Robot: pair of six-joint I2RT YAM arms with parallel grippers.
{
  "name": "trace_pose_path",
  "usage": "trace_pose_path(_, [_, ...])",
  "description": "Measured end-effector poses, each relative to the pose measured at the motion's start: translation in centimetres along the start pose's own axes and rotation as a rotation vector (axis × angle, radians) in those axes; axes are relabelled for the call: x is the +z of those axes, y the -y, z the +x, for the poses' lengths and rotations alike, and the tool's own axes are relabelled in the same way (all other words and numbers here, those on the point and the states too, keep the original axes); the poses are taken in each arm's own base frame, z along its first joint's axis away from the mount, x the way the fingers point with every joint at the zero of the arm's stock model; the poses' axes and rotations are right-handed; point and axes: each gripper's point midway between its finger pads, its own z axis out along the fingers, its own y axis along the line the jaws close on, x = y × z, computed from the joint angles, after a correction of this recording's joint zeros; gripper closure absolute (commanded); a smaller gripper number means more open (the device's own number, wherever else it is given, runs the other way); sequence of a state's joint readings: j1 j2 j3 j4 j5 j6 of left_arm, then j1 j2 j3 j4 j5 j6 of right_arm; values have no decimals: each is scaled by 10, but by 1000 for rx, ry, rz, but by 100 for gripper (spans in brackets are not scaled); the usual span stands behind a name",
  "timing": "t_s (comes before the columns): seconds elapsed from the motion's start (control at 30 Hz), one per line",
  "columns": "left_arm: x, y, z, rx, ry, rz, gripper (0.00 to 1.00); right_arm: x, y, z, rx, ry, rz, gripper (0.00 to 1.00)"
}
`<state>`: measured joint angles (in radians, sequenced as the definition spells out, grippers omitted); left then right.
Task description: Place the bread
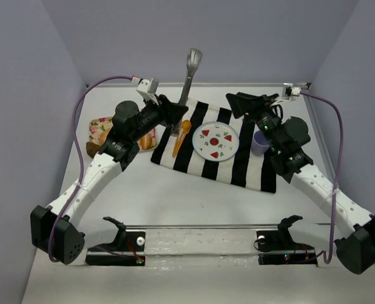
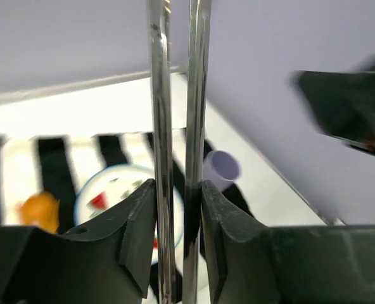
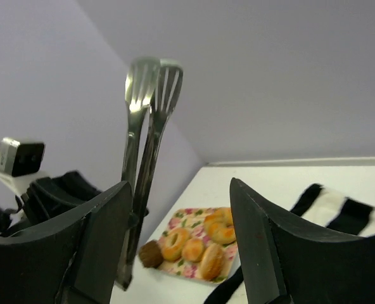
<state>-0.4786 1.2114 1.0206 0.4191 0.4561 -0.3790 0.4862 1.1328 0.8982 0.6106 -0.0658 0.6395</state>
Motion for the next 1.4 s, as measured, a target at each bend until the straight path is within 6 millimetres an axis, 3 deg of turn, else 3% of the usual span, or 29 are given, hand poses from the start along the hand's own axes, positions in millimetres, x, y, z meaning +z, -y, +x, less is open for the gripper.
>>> trace_pose_path(0.1, [-18, -39, 1, -73, -22, -284, 62, -20, 9, -33, -74, 84, 123, 30])
trace_pose_path(0.27, [-61, -86, 37, -158, -130, -625, 62, -44, 22, -58, -159, 149, 247, 30])
trace_pose_path(0.4, [-106, -112, 70, -195, -237, -875, 62, -56, 47, -51, -214, 133, 352, 30])
trace_pose_path(0.67, [-155, -130, 114, -212, -479, -1117, 60, -68, 79, -27, -278, 59, 458, 30])
trace_pose_path(0.9, [-169, -132, 128, -195, -614, -1182, 58, -69, 87, -23, -293, 51, 488, 30])
trace_pose_path(1.13, [-170, -135, 131, -165, -669, -1188, 58, -68, 92, -19, -301, 40, 501, 30])
trace_pose_path(1.4, [-169, -140, 136, -124, -723, -1180, 48, -68, 94, -20, -309, 42, 510, 30])
